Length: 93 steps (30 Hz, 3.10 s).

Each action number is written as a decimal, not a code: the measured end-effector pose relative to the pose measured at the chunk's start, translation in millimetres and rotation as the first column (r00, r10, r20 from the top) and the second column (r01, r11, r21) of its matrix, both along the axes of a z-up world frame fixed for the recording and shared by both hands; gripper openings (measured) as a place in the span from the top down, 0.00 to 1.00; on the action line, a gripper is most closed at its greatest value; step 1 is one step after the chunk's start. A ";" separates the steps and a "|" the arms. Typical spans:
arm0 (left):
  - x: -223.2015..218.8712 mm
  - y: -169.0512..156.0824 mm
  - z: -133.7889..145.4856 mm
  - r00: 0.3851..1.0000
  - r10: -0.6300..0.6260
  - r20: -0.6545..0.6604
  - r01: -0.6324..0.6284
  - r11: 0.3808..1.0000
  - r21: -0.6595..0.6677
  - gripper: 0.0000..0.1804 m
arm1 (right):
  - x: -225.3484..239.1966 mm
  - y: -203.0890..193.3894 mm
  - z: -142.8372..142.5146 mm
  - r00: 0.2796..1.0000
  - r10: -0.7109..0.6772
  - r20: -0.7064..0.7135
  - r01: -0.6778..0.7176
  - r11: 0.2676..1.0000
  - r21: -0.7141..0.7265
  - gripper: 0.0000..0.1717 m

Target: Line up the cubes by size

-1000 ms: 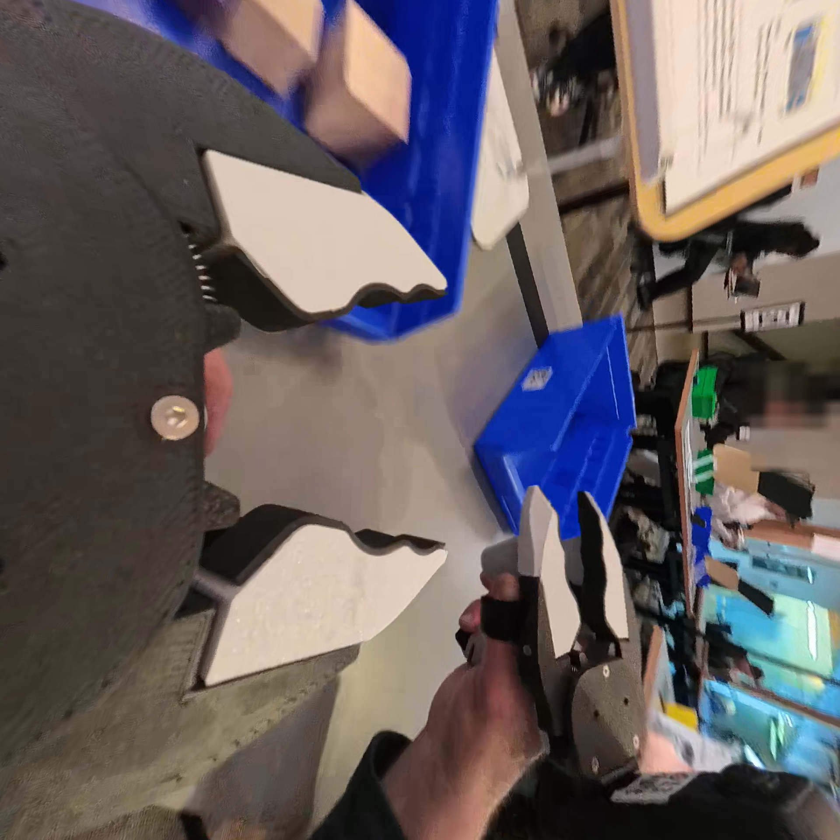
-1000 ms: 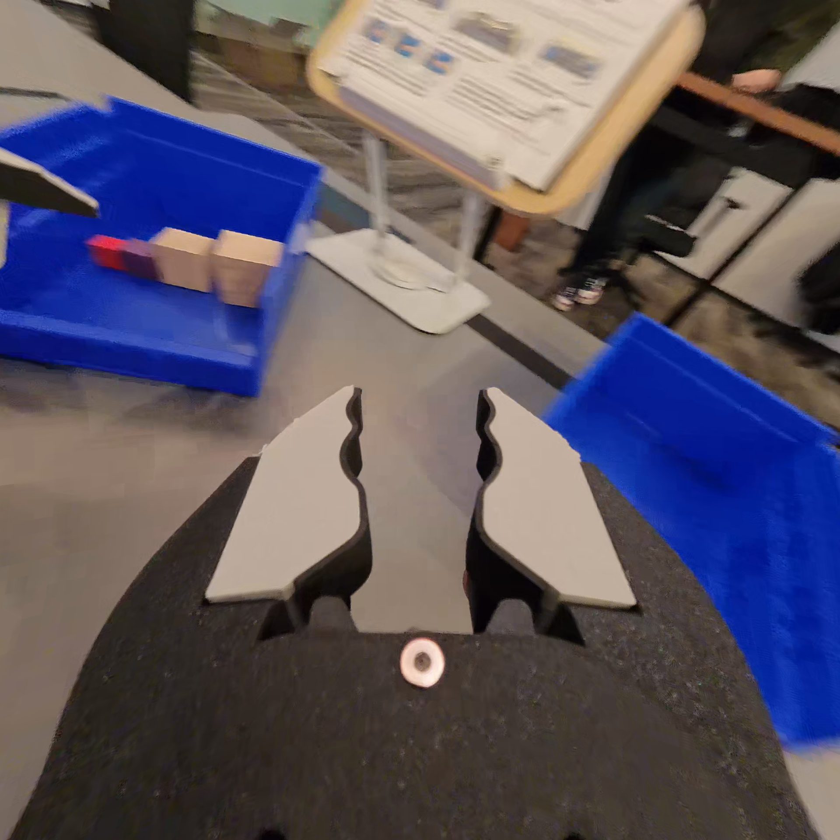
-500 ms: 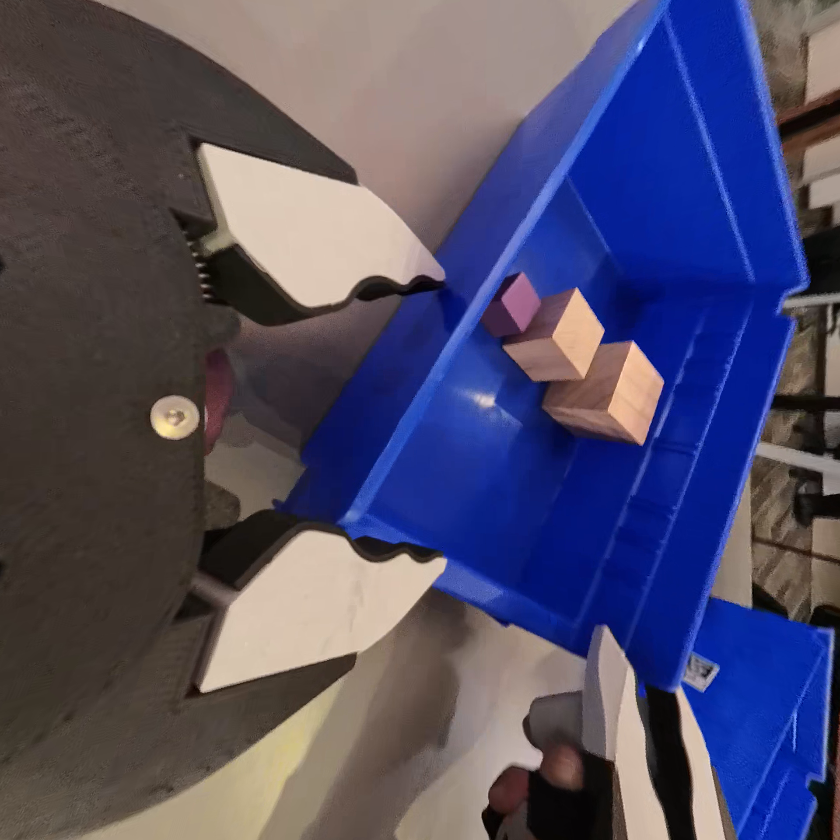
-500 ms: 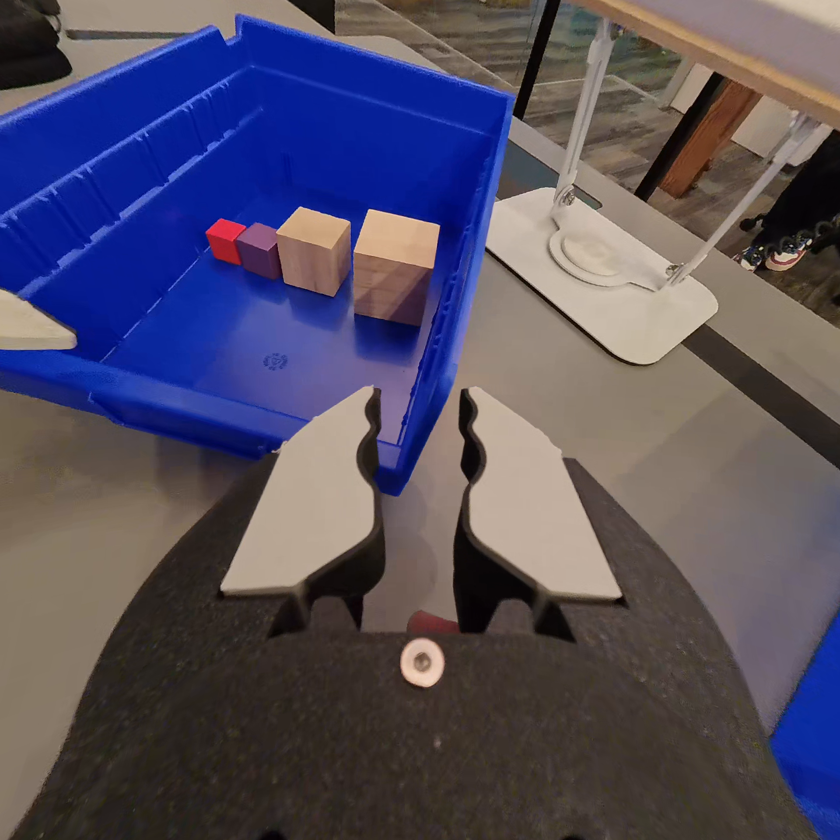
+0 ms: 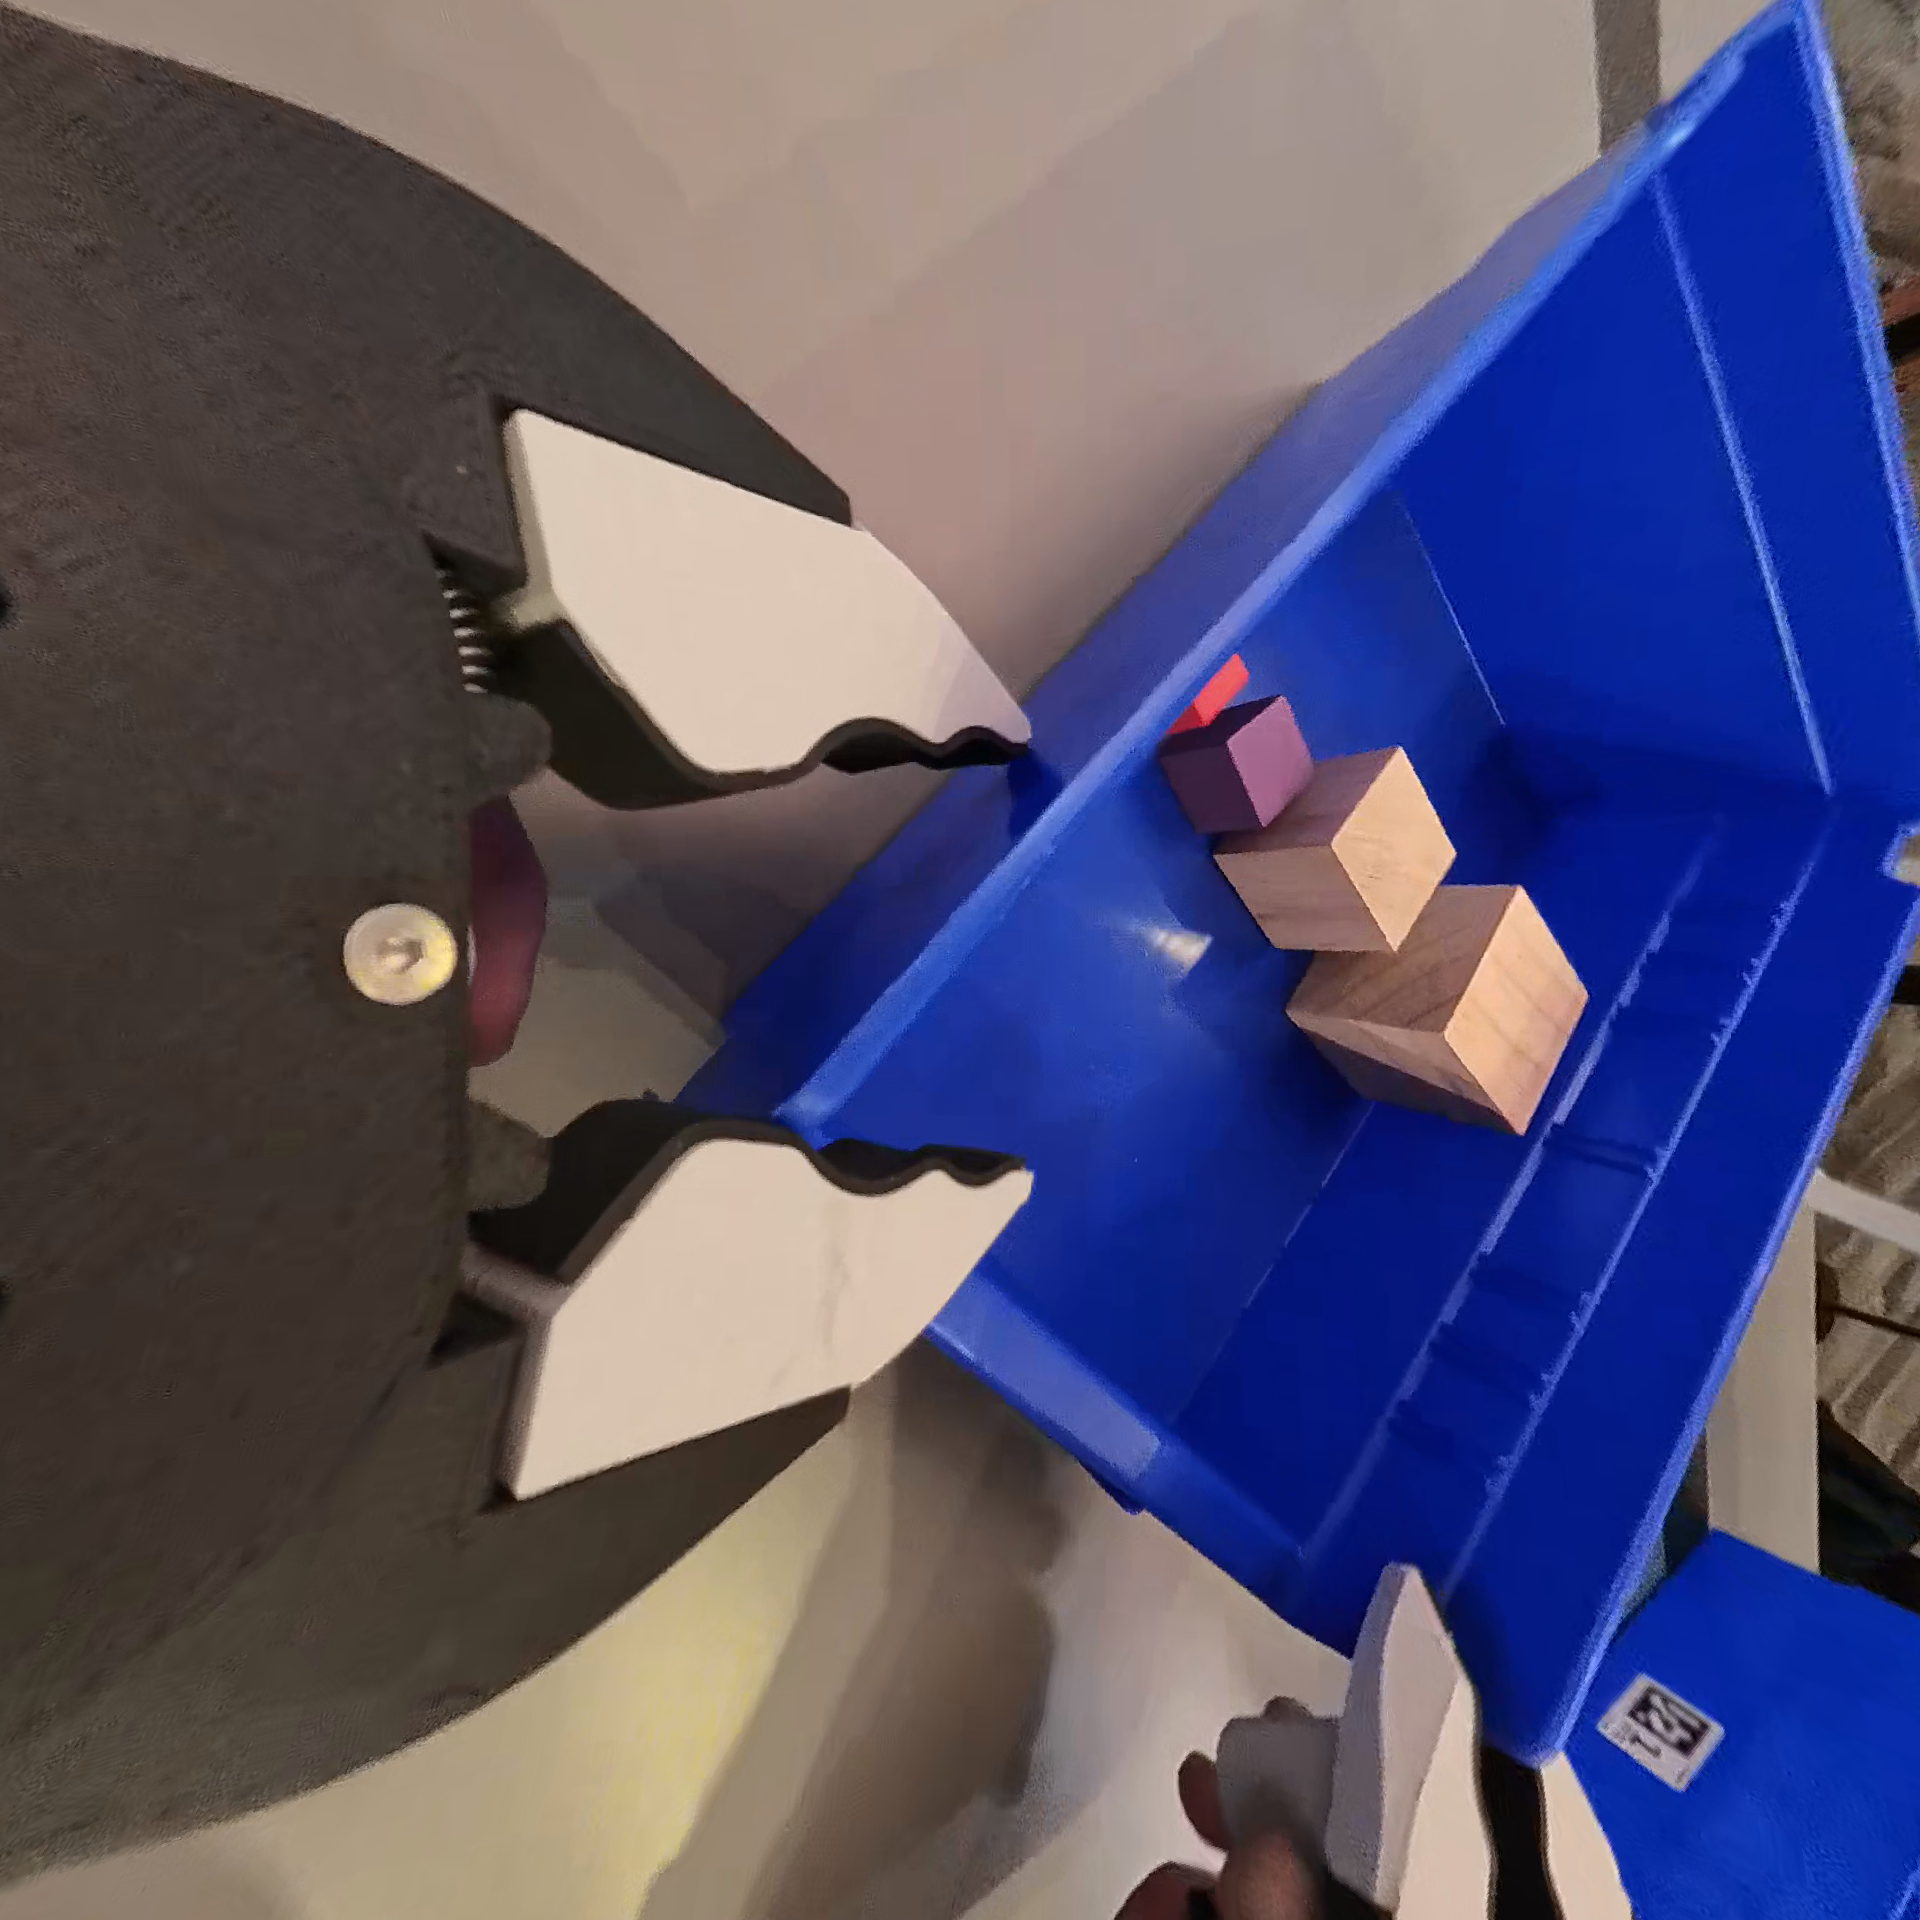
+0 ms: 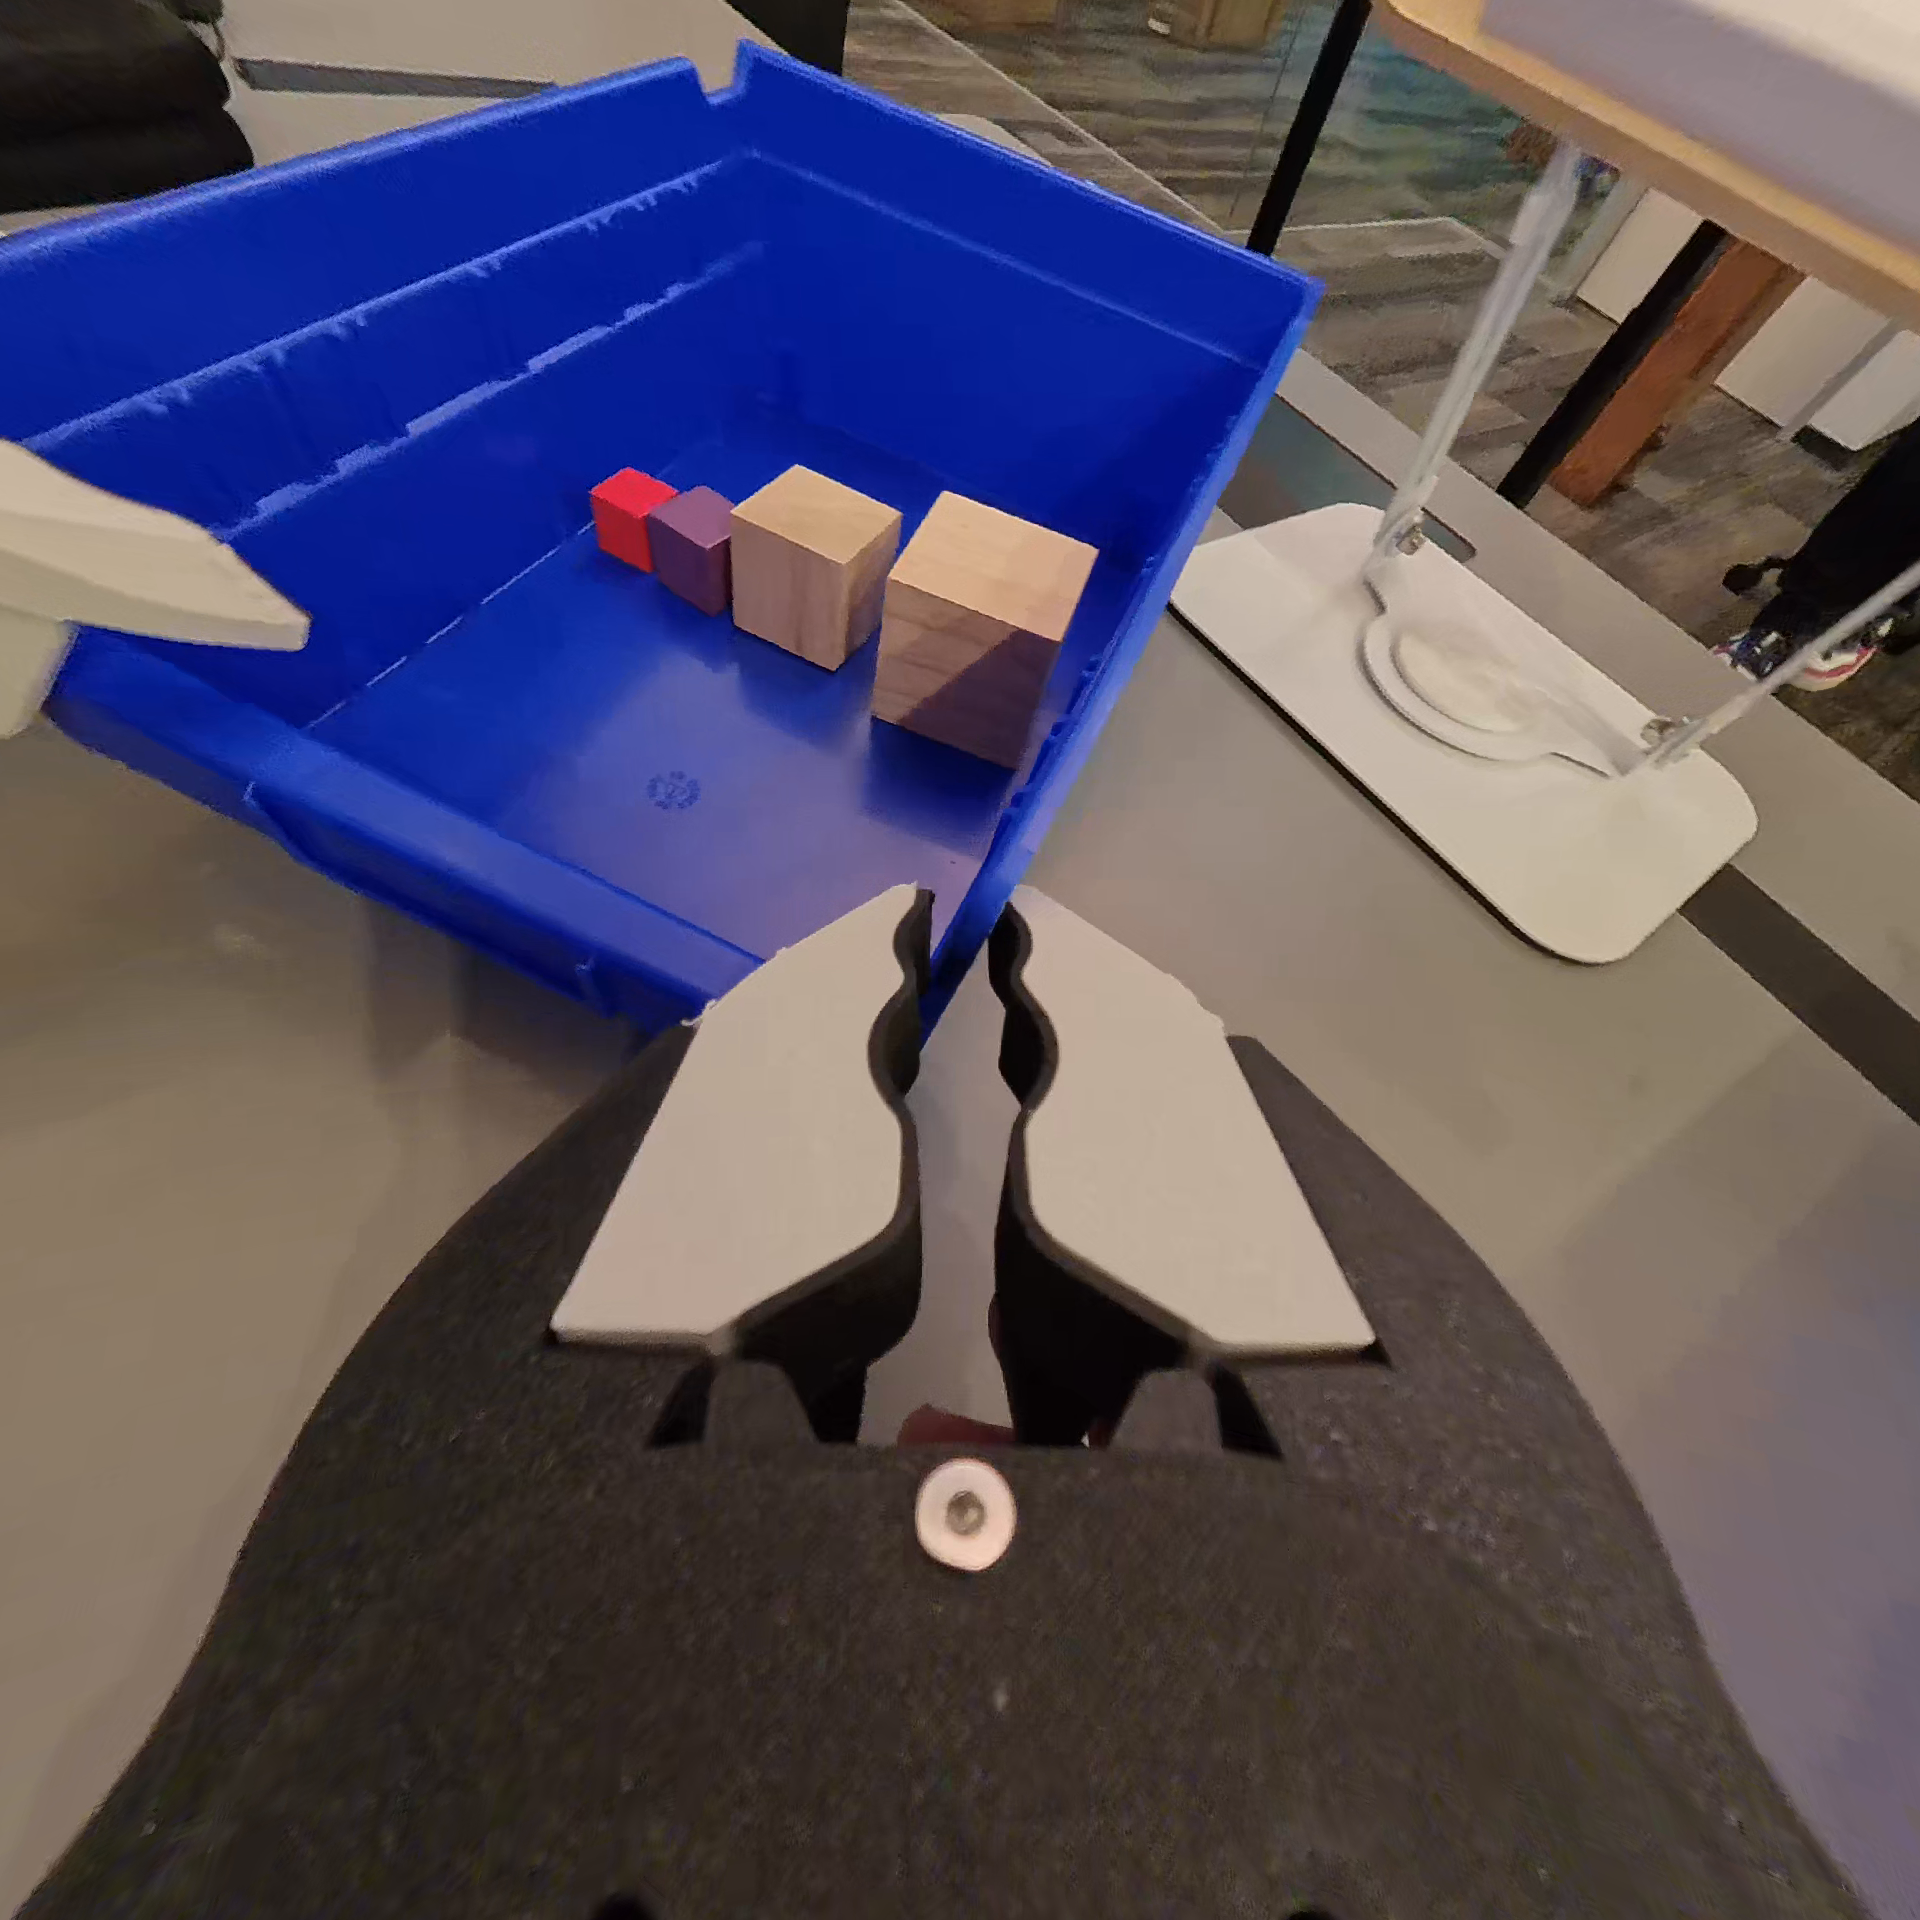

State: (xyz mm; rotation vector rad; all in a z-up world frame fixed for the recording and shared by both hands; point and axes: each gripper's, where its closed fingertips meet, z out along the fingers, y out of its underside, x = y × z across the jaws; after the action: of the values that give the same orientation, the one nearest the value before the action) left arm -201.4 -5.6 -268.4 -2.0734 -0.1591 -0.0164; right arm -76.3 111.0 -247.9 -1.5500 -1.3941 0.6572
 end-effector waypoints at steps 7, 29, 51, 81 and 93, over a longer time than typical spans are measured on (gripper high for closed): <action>-56.4 -2.4 -0.5 0.999 0.038 0.009 -0.038 0.998 -0.048 0.66 | -39.9 -24.2 -0.3 0.999 0.051 -0.001 -0.051 0.999 0.012 0.92; -207.8 16.7 0.1 0.999 -0.014 0.031 0.018 0.993 -0.119 0.72 | -166.8 -56.5 -2.6 0.991 0.122 -0.050 -0.124 0.992 -0.033 0.87; -294.4 65.2 -0.3 0.997 0.059 0.057 -0.050 0.987 -0.156 0.80 | -242.1 -36.3 -3.4 0.990 0.091 -0.107 -0.100 0.991 -0.088 0.86; -306.6 71.9 5.1 0.994 0.104 -0.014 -0.105 0.988 -0.116 0.63 | -251.1 -27.8 -4.0 0.987 0.077 -0.144 -0.092 0.991 -0.099 0.78; -257.2 28.2 71.7 0.957 0.117 -0.267 -0.108 0.993 0.047 0.59 | -195.5 -21.2 1.4 0.987 0.066 -0.144 -0.075 0.995 -0.059 0.76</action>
State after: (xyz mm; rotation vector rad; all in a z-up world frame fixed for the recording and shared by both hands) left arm -458.6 22.7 -196.7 -2.0088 -0.1085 0.3298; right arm -271.8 89.7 -246.5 -1.4789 -1.3370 0.8469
